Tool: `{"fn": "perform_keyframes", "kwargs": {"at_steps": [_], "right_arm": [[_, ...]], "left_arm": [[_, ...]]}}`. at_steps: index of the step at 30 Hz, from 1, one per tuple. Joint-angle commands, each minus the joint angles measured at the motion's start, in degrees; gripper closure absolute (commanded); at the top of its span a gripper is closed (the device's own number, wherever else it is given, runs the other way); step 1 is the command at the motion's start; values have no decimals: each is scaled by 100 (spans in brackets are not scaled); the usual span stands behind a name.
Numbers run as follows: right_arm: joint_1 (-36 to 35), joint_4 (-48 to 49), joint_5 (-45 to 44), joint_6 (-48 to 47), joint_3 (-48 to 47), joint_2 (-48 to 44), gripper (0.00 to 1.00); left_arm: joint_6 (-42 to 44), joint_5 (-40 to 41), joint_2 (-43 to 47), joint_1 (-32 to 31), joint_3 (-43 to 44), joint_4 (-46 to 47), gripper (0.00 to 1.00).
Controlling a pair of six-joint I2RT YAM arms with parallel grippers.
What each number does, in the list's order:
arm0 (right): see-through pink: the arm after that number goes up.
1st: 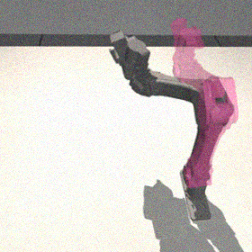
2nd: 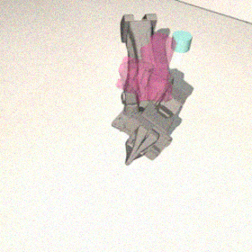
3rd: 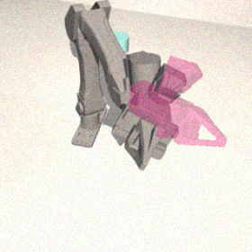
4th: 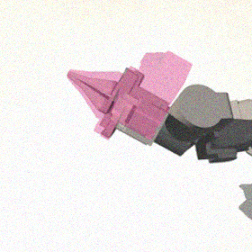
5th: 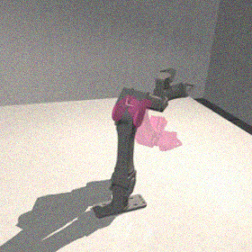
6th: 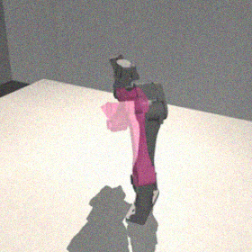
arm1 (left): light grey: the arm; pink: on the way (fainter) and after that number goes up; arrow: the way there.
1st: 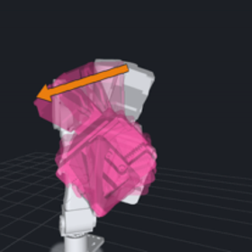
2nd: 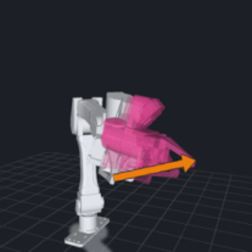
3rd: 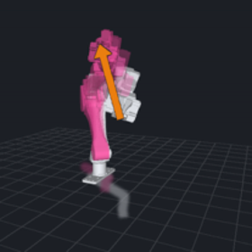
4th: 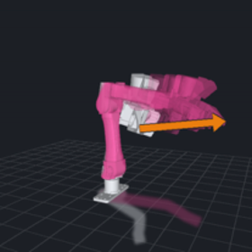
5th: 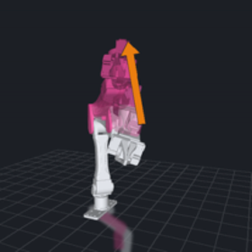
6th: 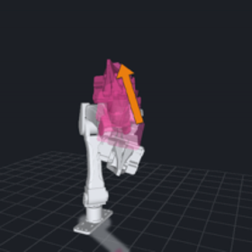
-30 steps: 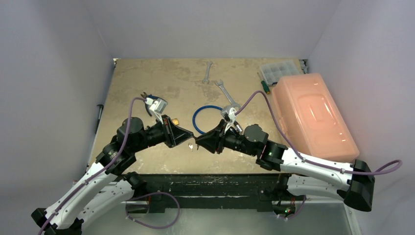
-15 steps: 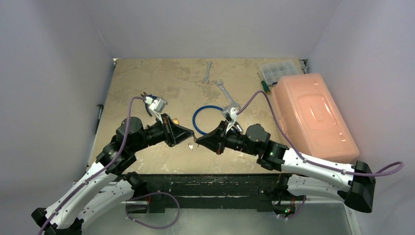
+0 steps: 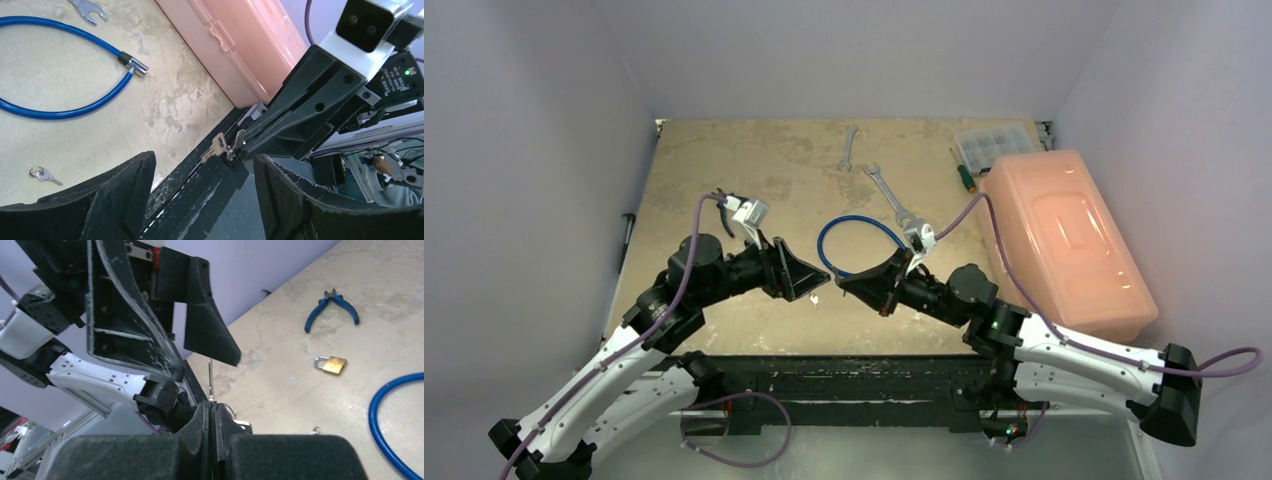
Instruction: Unlock with the key
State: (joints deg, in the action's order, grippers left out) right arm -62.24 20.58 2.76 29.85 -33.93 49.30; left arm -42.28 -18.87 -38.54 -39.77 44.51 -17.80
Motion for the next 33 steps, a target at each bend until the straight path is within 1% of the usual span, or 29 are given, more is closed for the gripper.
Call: {"fn": "perform_keyframes", "kwargs": {"at_steps": [1,5,12,15,21,23,27,30,33], "right_arm": [[19,-91,-622,174,195,-318,100],[44,-554,-1132,243,249,-658,100],[106,-1342,-1533,47,59,-1096,100],[115,-1836,-1797,-66,-151,-1351,100],[115,-3116,-2477,-199,-715,-2006,100],[120,-3453,-2578,-260,-909,-2150,100],[115,-3989,-2710,-334,-1239,-2326,100],[115,-4291,-2681,-380,-1434,-2383,100],[115,-4573,-2527,-373,-1589,-2348,100]], "left_arm": [[169,275,125,8,380,-183,24],[236,283,128,13,330,-223,24],[237,217,-63,10,60,172,25],[201,175,-238,5,-55,443,26],[149,270,-760,2,-88,835,26],[81,433,-1051,3,-38,889,26],[-223,1232,-1544,-9,120,843,30],[-431,1516,-2088,-26,300,876,30],[-516,1839,-2854,-66,758,448,31]]}}
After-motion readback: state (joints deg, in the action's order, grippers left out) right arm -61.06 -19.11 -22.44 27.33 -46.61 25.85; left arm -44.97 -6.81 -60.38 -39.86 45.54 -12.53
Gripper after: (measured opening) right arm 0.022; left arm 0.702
